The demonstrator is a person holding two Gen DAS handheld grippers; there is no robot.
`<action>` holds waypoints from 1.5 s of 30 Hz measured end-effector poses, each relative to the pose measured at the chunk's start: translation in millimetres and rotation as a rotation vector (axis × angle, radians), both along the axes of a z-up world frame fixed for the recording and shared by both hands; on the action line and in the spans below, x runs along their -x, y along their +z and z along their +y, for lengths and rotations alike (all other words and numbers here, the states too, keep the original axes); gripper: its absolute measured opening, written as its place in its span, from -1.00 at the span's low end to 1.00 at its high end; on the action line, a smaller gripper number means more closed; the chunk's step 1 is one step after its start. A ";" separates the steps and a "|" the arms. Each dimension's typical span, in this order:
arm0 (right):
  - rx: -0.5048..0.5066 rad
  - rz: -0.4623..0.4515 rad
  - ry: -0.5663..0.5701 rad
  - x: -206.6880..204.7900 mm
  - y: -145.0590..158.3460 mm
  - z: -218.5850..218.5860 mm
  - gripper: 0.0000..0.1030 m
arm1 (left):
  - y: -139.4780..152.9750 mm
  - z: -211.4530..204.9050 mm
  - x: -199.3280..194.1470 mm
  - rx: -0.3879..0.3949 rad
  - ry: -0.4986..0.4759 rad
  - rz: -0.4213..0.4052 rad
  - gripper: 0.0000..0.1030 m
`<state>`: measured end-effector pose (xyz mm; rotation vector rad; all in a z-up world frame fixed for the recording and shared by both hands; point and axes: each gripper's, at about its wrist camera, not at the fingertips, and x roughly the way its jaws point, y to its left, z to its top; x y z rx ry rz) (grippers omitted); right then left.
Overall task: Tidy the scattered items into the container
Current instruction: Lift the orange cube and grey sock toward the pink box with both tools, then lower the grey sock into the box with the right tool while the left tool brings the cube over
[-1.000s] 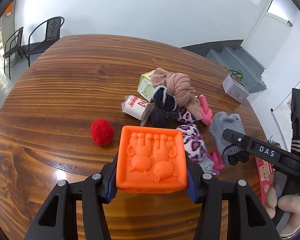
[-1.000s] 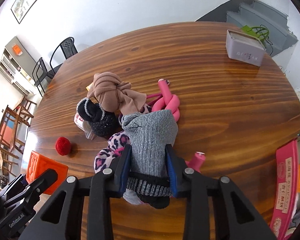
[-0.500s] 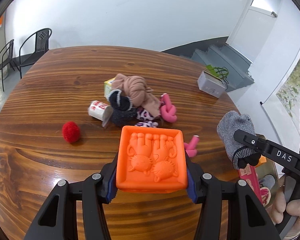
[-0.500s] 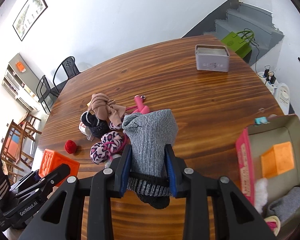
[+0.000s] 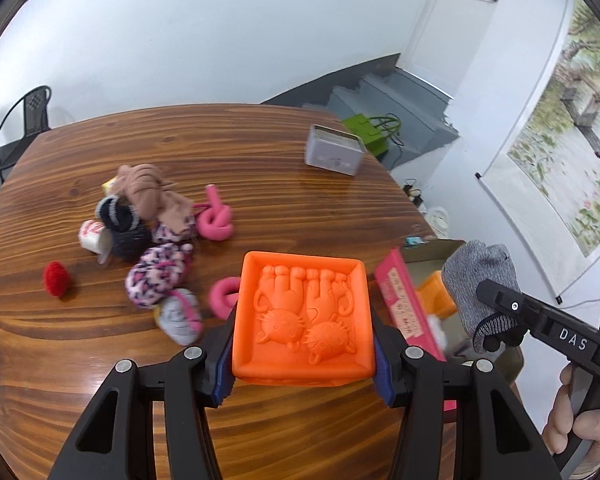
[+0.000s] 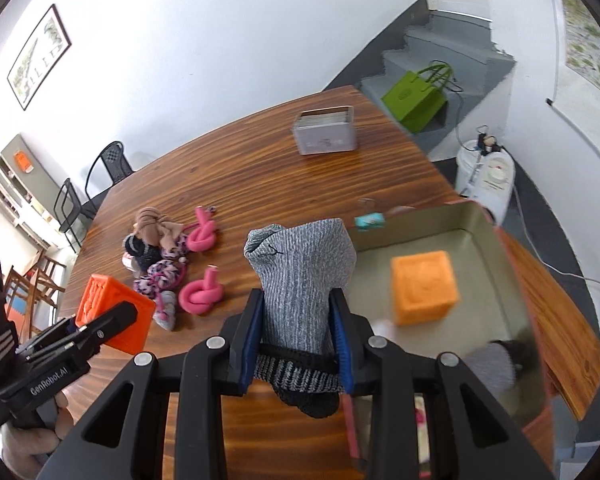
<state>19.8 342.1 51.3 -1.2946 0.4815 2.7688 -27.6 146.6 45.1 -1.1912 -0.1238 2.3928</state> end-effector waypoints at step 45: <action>-0.100 -0.140 0.013 36.6 -63.1 107.9 -0.32 | -1.6 110.5 -3.2 -0.012 -0.060 -0.039 0.08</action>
